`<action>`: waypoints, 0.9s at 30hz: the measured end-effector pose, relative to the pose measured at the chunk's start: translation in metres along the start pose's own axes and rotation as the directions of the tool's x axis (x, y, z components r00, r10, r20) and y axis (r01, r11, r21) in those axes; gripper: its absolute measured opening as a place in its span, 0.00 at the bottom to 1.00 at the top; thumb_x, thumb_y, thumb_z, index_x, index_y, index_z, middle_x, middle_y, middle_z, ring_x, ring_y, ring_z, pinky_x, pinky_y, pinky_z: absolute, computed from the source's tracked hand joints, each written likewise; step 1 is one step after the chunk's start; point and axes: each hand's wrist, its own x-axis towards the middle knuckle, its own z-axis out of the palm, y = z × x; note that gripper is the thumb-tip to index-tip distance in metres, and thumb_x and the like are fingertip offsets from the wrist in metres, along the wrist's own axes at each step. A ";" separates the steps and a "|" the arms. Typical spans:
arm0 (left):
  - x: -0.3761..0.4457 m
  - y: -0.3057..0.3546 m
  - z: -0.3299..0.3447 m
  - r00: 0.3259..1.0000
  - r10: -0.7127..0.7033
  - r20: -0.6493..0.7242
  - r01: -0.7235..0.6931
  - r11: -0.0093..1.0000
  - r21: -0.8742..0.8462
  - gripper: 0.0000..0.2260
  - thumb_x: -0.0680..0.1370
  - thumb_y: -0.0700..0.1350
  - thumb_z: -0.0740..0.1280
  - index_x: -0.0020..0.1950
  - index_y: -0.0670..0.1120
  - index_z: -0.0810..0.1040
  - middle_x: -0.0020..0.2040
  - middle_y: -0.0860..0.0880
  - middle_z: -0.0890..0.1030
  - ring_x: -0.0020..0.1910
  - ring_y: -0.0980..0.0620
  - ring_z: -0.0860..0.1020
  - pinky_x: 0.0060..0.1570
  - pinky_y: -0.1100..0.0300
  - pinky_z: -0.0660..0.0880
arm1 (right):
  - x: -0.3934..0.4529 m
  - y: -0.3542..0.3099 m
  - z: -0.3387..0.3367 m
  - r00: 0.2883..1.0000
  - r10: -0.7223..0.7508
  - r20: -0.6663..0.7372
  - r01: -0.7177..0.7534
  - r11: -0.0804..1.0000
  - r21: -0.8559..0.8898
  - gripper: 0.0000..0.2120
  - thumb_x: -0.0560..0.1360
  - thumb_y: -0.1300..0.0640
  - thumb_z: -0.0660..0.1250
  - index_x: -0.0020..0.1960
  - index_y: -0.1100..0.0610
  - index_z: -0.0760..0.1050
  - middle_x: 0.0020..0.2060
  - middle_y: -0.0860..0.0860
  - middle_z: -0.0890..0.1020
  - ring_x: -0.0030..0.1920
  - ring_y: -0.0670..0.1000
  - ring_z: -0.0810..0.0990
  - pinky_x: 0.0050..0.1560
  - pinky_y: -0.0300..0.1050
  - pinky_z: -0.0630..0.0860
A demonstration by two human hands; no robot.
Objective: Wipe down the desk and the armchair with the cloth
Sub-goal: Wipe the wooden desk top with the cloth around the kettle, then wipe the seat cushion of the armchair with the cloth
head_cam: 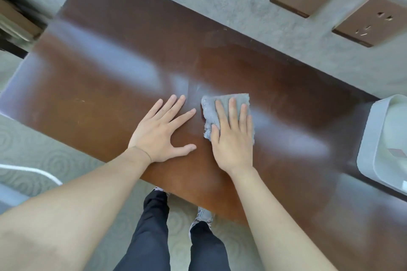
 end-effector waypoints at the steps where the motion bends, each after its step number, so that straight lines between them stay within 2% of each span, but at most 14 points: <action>1: -0.001 0.001 -0.002 1.000 -0.013 0.018 0.013 1.000 0.000 0.40 0.73 0.75 0.56 0.81 0.58 0.58 0.83 0.50 0.51 0.82 0.50 0.49 0.80 0.49 0.47 | -0.026 0.003 0.004 1.000 -0.022 -0.005 0.022 1.000 0.014 0.28 0.82 0.47 0.48 0.81 0.47 0.50 0.81 0.52 0.49 0.80 0.59 0.44 0.79 0.56 0.45; 4: -0.001 0.007 -0.012 0.991 -0.063 0.116 0.062 0.998 0.015 0.41 0.73 0.77 0.52 0.82 0.60 0.51 0.83 0.53 0.44 0.82 0.52 0.43 0.80 0.51 0.41 | -0.098 0.014 0.015 0.994 -0.105 0.031 0.103 0.994 0.048 0.27 0.82 0.49 0.49 0.80 0.47 0.55 0.81 0.52 0.54 0.81 0.58 0.47 0.78 0.58 0.50; 7: 0.000 0.022 -0.026 0.965 -0.142 0.221 0.137 0.990 0.039 0.39 0.76 0.74 0.51 0.82 0.60 0.43 0.83 0.51 0.40 0.82 0.51 0.40 0.80 0.51 0.42 | -0.136 0.030 0.018 0.977 -0.181 0.110 0.168 0.979 0.120 0.25 0.83 0.50 0.50 0.80 0.46 0.56 0.81 0.47 0.51 0.81 0.53 0.42 0.79 0.54 0.44; 9: -0.012 0.040 -0.036 0.957 -0.191 0.216 0.201 0.979 -0.023 0.35 0.80 0.68 0.53 0.83 0.57 0.45 0.83 0.49 0.41 0.82 0.50 0.43 0.80 0.52 0.44 | -0.141 0.035 0.011 0.975 -0.165 0.147 0.120 0.955 0.273 0.24 0.84 0.51 0.48 0.80 0.46 0.55 0.79 0.42 0.48 0.80 0.46 0.38 0.79 0.48 0.38; 10: -0.023 0.050 -0.043 0.959 -0.203 0.199 0.224 0.971 -0.087 0.33 0.81 0.65 0.54 0.83 0.56 0.47 0.83 0.48 0.44 0.82 0.50 0.44 0.80 0.53 0.45 | -0.138 0.035 0.003 0.979 -0.116 0.166 0.044 0.922 0.386 0.23 0.84 0.52 0.49 0.79 0.46 0.58 0.78 0.40 0.50 0.79 0.42 0.40 0.78 0.44 0.39; 12: -0.050 0.069 -0.060 0.955 -0.221 0.196 0.267 0.929 -0.257 0.30 0.83 0.61 0.56 0.83 0.55 0.52 0.83 0.49 0.50 0.82 0.52 0.48 0.79 0.56 0.46 | -0.126 0.023 -0.026 0.956 0.060 0.288 -0.231 0.760 0.607 0.18 0.84 0.53 0.53 0.70 0.44 0.72 0.76 0.44 0.63 0.74 0.40 0.62 0.73 0.40 0.58; 13: -0.066 0.077 -0.070 0.949 -0.243 0.202 0.302 0.887 -0.350 0.28 0.84 0.60 0.56 0.82 0.56 0.54 0.83 0.50 0.53 0.81 0.53 0.51 0.79 0.57 0.48 | -0.120 0.013 -0.045 0.921 0.122 0.370 -0.363 0.613 0.701 0.14 0.83 0.53 0.55 0.60 0.45 0.78 0.69 0.47 0.76 0.64 0.41 0.74 0.63 0.39 0.69; 14: -0.082 0.085 -0.081 0.940 -0.274 0.204 0.338 0.832 -0.441 0.26 0.84 0.59 0.57 0.82 0.58 0.56 0.82 0.53 0.56 0.81 0.55 0.54 0.79 0.58 0.52 | -0.115 0.002 -0.062 0.885 0.144 0.442 -0.455 0.464 0.760 0.13 0.83 0.53 0.57 0.54 0.48 0.80 0.57 0.49 0.84 0.53 0.43 0.81 0.53 0.39 0.72; 16: -0.114 0.098 -0.103 0.921 -0.345 0.180 0.382 0.706 -0.596 0.23 0.84 0.57 0.59 0.79 0.62 0.61 0.80 0.59 0.61 0.78 0.59 0.61 0.76 0.60 0.58 | -0.108 -0.016 -0.086 0.832 0.090 0.547 -0.550 0.261 0.794 0.13 0.82 0.53 0.58 0.54 0.55 0.80 0.46 0.53 0.87 0.47 0.47 0.85 0.47 0.42 0.73; 19: -0.164 0.108 -0.143 0.846 -0.526 0.089 0.382 0.480 -0.790 0.20 0.82 0.52 0.65 0.73 0.66 0.67 0.70 0.70 0.68 0.68 0.70 0.69 0.65 0.73 0.66 | -0.119 -0.057 -0.117 0.732 -0.208 0.649 -0.650 0.071 0.756 0.17 0.80 0.52 0.60 0.58 0.59 0.82 0.50 0.54 0.87 0.51 0.50 0.86 0.54 0.47 0.78; 21: -0.200 0.107 -0.170 0.752 -0.658 0.039 0.348 0.345 -0.872 0.18 0.81 0.49 0.68 0.70 0.62 0.73 0.62 0.71 0.75 0.61 0.73 0.74 0.59 0.77 0.67 | -0.137 -0.089 -0.131 0.641 -0.423 0.640 -0.683 0.066 0.728 0.21 0.79 0.49 0.60 0.62 0.61 0.81 0.57 0.58 0.84 0.58 0.55 0.83 0.59 0.49 0.79; 23: -0.242 0.104 -0.192 0.663 -0.748 0.015 0.299 0.246 -0.922 0.11 0.80 0.45 0.70 0.61 0.55 0.80 0.54 0.63 0.83 0.54 0.68 0.79 0.56 0.72 0.72 | -0.165 -0.121 -0.142 0.545 -0.576 0.609 -0.661 0.152 0.735 0.27 0.80 0.41 0.58 0.67 0.59 0.78 0.64 0.59 0.81 0.65 0.56 0.79 0.66 0.52 0.75; 25: -0.289 0.104 -0.205 0.602 -0.799 0.003 0.267 0.199 -0.943 0.03 0.79 0.41 0.71 0.50 0.48 0.83 0.45 0.58 0.85 0.44 0.64 0.80 0.49 0.68 0.73 | -0.198 -0.150 -0.146 0.456 -0.666 0.591 -0.584 0.277 0.763 0.33 0.77 0.33 0.60 0.69 0.56 0.76 0.68 0.58 0.77 0.70 0.56 0.74 0.72 0.51 0.69; 27: -0.341 0.112 -0.212 0.570 -0.821 -0.014 0.240 0.182 -0.954 0.03 0.79 0.38 0.71 0.47 0.45 0.81 0.41 0.56 0.84 0.40 0.62 0.78 0.45 0.68 0.73 | -0.234 -0.173 -0.146 0.384 -0.740 0.551 -0.474 0.354 0.806 0.32 0.78 0.33 0.60 0.72 0.55 0.73 0.70 0.56 0.75 0.73 0.55 0.71 0.72 0.49 0.68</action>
